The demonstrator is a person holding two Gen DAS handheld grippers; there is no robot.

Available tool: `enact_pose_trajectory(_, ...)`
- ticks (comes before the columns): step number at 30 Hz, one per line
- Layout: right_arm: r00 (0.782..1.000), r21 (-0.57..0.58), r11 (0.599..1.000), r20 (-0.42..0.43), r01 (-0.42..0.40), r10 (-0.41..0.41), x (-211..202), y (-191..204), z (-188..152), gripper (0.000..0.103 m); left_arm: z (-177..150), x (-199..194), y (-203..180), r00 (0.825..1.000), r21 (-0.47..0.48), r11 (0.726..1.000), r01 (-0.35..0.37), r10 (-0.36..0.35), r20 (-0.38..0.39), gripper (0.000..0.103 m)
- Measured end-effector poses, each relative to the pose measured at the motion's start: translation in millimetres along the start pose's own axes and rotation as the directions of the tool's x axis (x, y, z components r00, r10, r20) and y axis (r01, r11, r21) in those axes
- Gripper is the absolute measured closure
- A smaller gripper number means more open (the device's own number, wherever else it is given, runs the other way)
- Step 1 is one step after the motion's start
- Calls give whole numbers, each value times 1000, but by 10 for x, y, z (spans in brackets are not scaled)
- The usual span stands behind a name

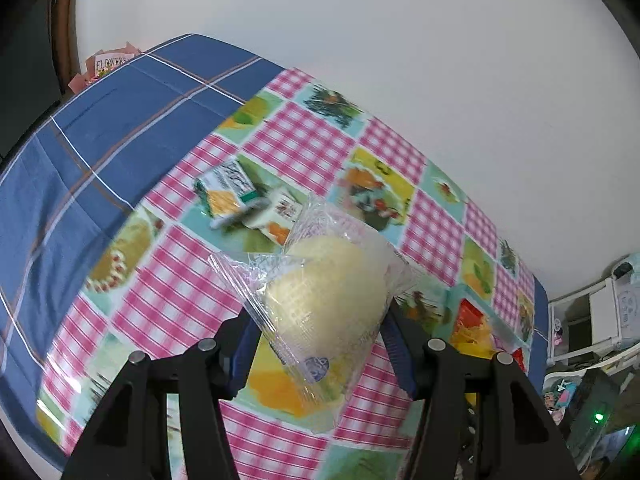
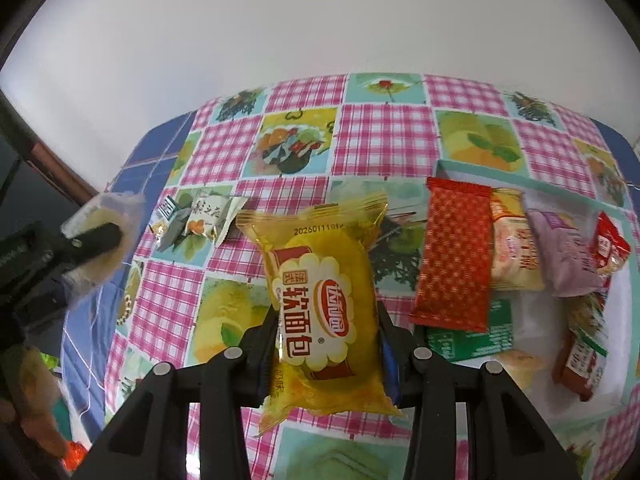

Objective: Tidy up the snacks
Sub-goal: 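Carry the bagged bun and yellow bread pack in both tools over the white tray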

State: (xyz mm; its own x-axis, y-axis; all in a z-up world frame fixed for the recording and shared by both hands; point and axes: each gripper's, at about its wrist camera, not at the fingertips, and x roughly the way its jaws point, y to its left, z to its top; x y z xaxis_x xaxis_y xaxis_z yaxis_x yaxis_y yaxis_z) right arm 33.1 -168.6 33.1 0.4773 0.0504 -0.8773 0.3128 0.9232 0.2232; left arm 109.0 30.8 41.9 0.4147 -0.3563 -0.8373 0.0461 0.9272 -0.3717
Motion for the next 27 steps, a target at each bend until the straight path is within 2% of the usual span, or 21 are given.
enact_pose_trajectory(9,999,59,998,46,10,-12,-366,-318,-17,58,-355,-28,-441,998,-23,999,27,-26,57,44)
enact_pose_trajectory(16,997,123,992,61,43,-51,-505,-693,-14,58,-549,88,-724,999,11,999,49,-49,24,44)
enact_pose_trajectory(22,996,198,979,57,52,-65,-552,-1044,-15,58,-678,126,-976,998,77,995,68,-69,3,44)
enact_pose_trajectory(27,993,273,958,49,92,-109,-600,-1379,-27,58,-788,115,-1214,997,151,985,83,-82,-9,44)
